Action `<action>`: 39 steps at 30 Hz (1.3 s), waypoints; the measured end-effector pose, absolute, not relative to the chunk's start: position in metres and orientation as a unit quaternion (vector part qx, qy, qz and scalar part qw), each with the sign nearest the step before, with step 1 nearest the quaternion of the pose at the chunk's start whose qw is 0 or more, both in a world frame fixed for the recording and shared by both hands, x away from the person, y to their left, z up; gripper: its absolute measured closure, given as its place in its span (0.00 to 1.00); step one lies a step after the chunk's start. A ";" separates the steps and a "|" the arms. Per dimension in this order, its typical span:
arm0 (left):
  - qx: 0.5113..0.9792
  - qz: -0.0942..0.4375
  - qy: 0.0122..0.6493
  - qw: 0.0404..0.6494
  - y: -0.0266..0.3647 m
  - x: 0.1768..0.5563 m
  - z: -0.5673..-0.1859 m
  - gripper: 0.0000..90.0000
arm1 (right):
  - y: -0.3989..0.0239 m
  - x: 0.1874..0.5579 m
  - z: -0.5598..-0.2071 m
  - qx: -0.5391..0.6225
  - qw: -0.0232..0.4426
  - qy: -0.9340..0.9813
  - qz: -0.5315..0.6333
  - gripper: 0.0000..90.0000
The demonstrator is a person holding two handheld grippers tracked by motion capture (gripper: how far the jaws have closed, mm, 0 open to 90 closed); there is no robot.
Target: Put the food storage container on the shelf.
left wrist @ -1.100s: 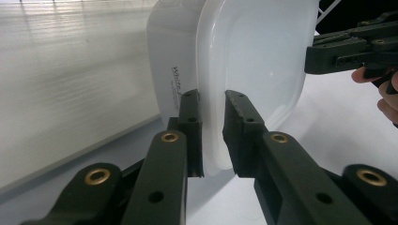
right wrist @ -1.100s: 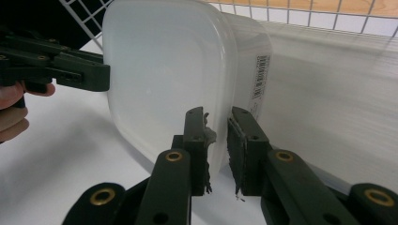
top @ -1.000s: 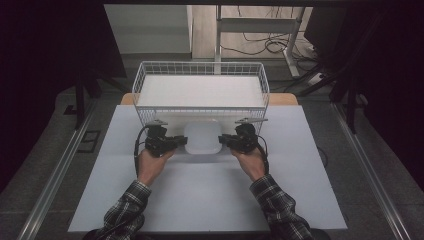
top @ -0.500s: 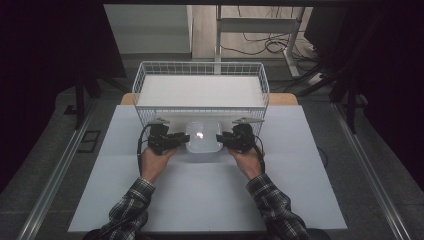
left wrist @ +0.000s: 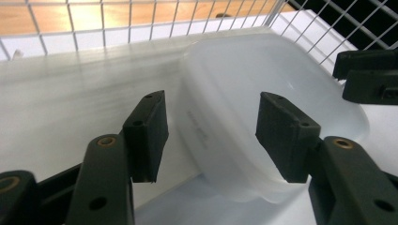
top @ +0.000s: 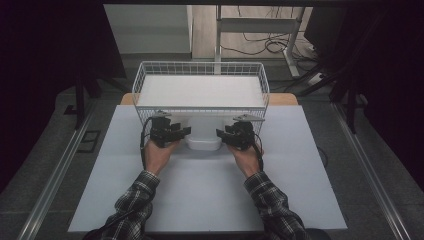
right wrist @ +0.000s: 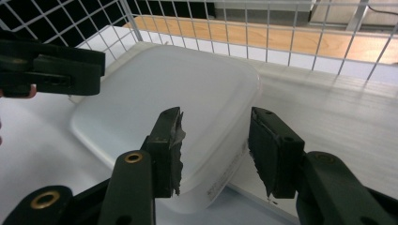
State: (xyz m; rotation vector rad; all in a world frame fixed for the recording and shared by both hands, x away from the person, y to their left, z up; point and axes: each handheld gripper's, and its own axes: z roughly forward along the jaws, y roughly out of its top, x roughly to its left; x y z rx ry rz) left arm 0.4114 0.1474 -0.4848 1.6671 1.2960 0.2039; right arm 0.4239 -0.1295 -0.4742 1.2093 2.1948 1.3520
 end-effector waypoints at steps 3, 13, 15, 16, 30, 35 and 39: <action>0.706 0.089 0.509 0.484 0.151 0.412 -0.482 0.45 | -0.130 0.422 -0.469 0.414 0.144 0.765 0.472 0.60; 0.715 0.087 0.479 0.503 0.162 0.377 -0.485 0.55 | -0.143 0.400 -0.462 0.383 0.129 0.784 0.471 0.80; 0.712 0.077 0.473 0.513 0.166 0.363 -0.487 0.56 | -0.146 0.393 -0.464 0.374 0.125 0.789 0.471 0.89; 0.714 0.076 0.468 0.515 0.168 0.359 -0.488 0.54 | -0.147 0.390 -0.464 0.371 0.124 0.790 0.472 0.91; 0.751 0.144 0.390 0.514 0.173 0.298 -0.499 0.12 | -0.140 0.369 -0.477 0.331 0.114 0.815 0.462 0.99; 0.771 0.162 0.378 0.486 0.173 0.280 -0.506 0.06 | -0.133 0.367 -0.482 0.321 0.111 0.823 0.456 0.99; 0.769 0.164 0.384 0.484 0.176 0.269 -0.513 0.05 | -0.125 0.369 -0.486 0.317 0.109 0.826 0.453 0.99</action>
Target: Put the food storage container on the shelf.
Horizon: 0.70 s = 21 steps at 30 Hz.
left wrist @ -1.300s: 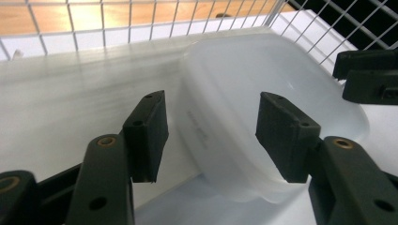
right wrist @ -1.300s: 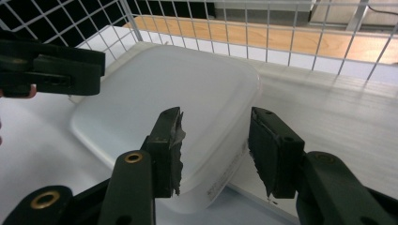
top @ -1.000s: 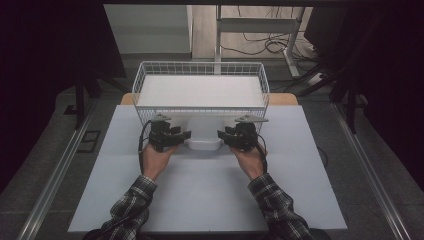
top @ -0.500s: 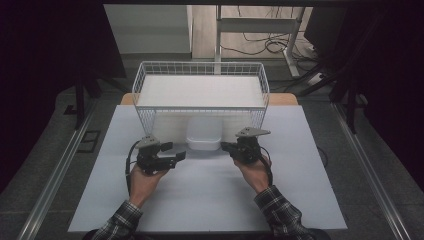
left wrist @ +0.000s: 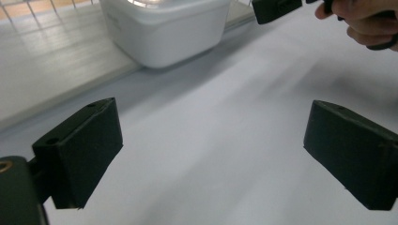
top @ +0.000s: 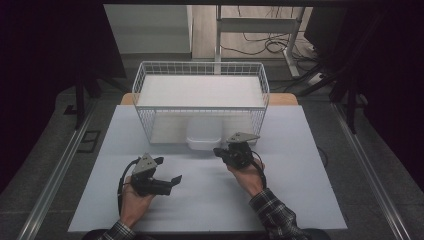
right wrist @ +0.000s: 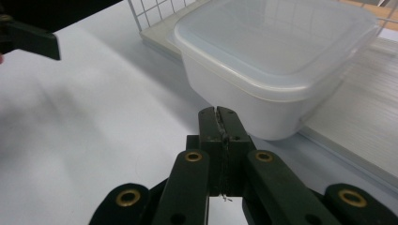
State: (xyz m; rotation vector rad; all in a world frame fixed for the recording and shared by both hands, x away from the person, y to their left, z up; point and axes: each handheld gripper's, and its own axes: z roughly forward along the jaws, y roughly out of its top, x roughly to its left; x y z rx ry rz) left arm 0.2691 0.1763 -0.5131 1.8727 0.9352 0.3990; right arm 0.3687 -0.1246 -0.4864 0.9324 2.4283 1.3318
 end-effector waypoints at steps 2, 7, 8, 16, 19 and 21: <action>0.769 0.169 0.387 0.481 0.178 0.265 -0.515 0.04 | -0.118 0.371 -0.490 0.315 0.109 0.828 0.452 0.99; 0.769 0.176 0.389 0.476 0.182 0.261 -0.515 0.04 | -0.098 0.379 -0.498 0.309 0.114 0.833 0.444 0.99; 0.769 0.177 0.390 0.476 0.183 0.261 -0.515 0.04 | -0.098 0.379 -0.498 0.309 0.114 0.833 0.444 0.99; 0.770 0.176 0.391 0.472 0.184 0.261 -0.517 0.04 | -0.086 0.392 -0.505 0.322 0.127 0.828 0.441 0.99; 0.772 0.175 0.387 0.472 0.182 0.261 -0.517 0.04 | -0.083 0.397 -0.507 0.324 0.136 0.828 0.438 0.99; 0.773 0.175 0.385 0.473 0.182 0.261 -0.517 0.04 | -0.083 0.399 -0.508 0.326 0.138 0.827 0.437 0.99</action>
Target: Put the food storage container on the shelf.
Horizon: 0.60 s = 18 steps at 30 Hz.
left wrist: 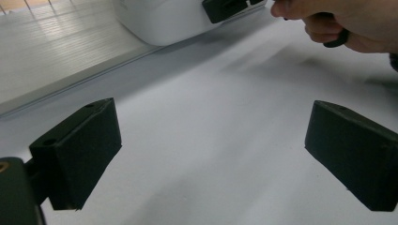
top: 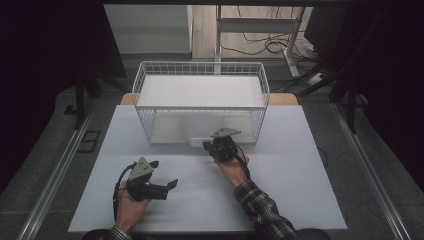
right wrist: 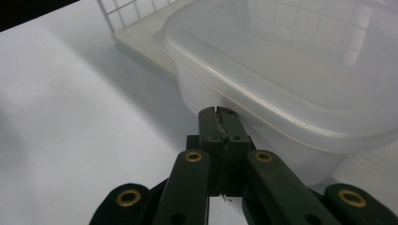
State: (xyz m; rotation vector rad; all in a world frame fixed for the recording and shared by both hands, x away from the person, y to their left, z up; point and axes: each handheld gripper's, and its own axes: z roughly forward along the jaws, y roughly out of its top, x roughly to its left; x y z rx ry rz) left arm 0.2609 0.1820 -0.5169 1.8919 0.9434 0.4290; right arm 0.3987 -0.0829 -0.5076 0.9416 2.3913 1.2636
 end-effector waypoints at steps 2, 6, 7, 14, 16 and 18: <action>0.774 0.176 0.384 0.472 0.181 0.261 -0.517 0.04 | -0.083 0.402 -0.508 0.333 0.140 0.823 0.439 0.99; 0.775 0.175 0.382 0.471 0.181 0.261 -0.517 0.04 | -0.082 0.408 -0.508 0.334 0.146 0.822 0.437 0.99; 0.775 0.176 0.382 0.471 0.180 0.261 -0.517 0.04 | -0.081 0.409 -0.508 0.335 0.147 0.822 0.437 0.99; 0.777 0.171 0.382 0.471 0.180 0.262 -0.518 0.04 | -0.079 0.420 -0.508 0.344 0.155 0.819 0.432 0.99; 0.777 0.171 0.382 0.470 0.180 0.262 -0.518 0.04 | -0.078 0.423 -0.509 0.347 0.156 0.817 0.432 0.99; 0.777 0.171 0.381 0.470 0.180 0.262 -0.518 0.05 | -0.078 0.424 -0.509 0.350 0.157 0.817 0.432 0.99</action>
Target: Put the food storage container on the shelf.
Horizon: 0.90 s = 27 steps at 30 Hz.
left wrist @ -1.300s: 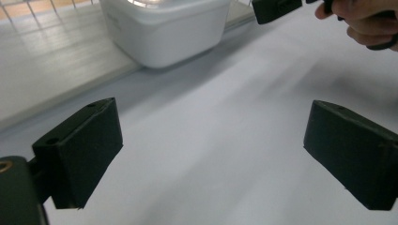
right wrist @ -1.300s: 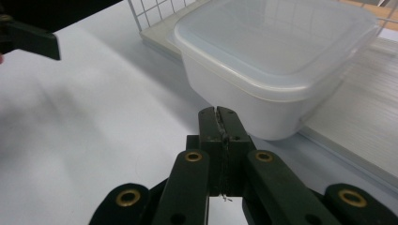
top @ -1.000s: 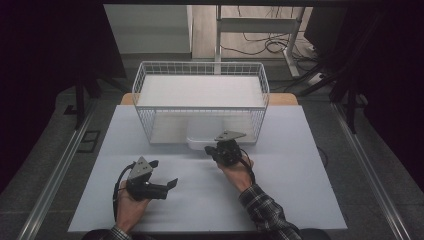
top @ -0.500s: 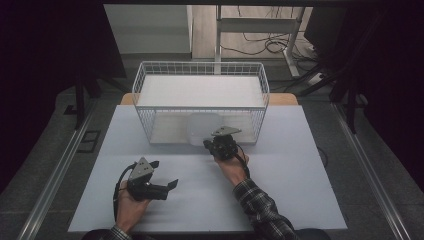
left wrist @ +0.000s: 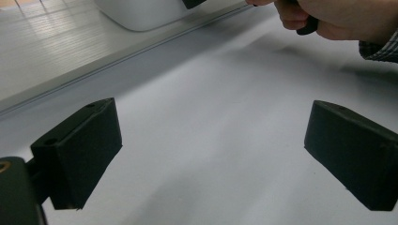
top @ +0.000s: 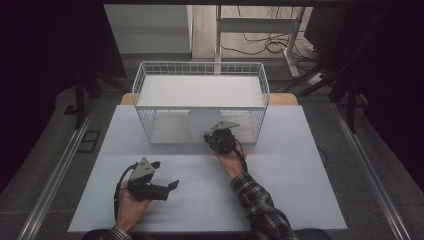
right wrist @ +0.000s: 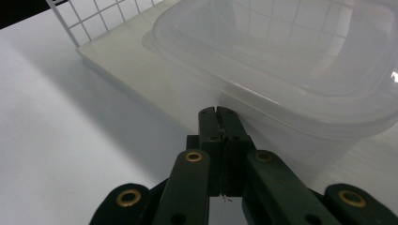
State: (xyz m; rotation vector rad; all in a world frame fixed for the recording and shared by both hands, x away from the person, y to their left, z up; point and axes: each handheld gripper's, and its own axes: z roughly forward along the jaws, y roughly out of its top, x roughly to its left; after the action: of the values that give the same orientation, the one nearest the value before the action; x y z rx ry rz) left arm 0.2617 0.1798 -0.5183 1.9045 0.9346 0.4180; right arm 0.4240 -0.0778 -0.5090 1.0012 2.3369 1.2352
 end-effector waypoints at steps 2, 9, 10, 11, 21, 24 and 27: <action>0.777 0.172 0.380 0.471 0.179 0.261 -0.518 0.05 | -0.077 0.426 -0.509 0.352 0.158 0.816 0.431 0.99; 0.777 0.175 0.378 0.472 0.179 0.261 -0.517 0.05 | -0.076 0.429 -0.511 0.357 0.161 0.815 0.428 0.99; 0.776 0.174 0.378 0.474 0.179 0.261 -0.517 0.05 | -0.077 0.429 -0.511 0.356 0.162 0.815 0.428 0.99; 0.775 0.174 0.378 0.476 0.180 0.261 -0.517 0.05 | -0.077 0.428 -0.510 0.355 0.161 0.815 0.429 0.99; 0.776 0.174 0.378 0.474 0.180 0.261 -0.517 0.05 | -0.080 0.412 -0.499 0.336 0.153 0.818 0.441 0.94; 0.775 0.175 0.378 0.475 0.180 0.261 -0.517 0.05 | -0.084 0.408 -0.496 0.336 0.140 0.817 0.447 0.87; 0.775 0.174 0.379 0.475 0.180 0.261 -0.517 0.05 | -0.087 0.405 -0.493 0.335 0.136 0.817 0.450 0.77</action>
State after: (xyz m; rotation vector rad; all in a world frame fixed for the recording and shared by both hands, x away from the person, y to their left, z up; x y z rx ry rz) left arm 0.2608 0.1801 -0.5173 1.8940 0.9278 0.4248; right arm 0.4047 -0.0867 -0.4926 0.9695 2.3641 1.3021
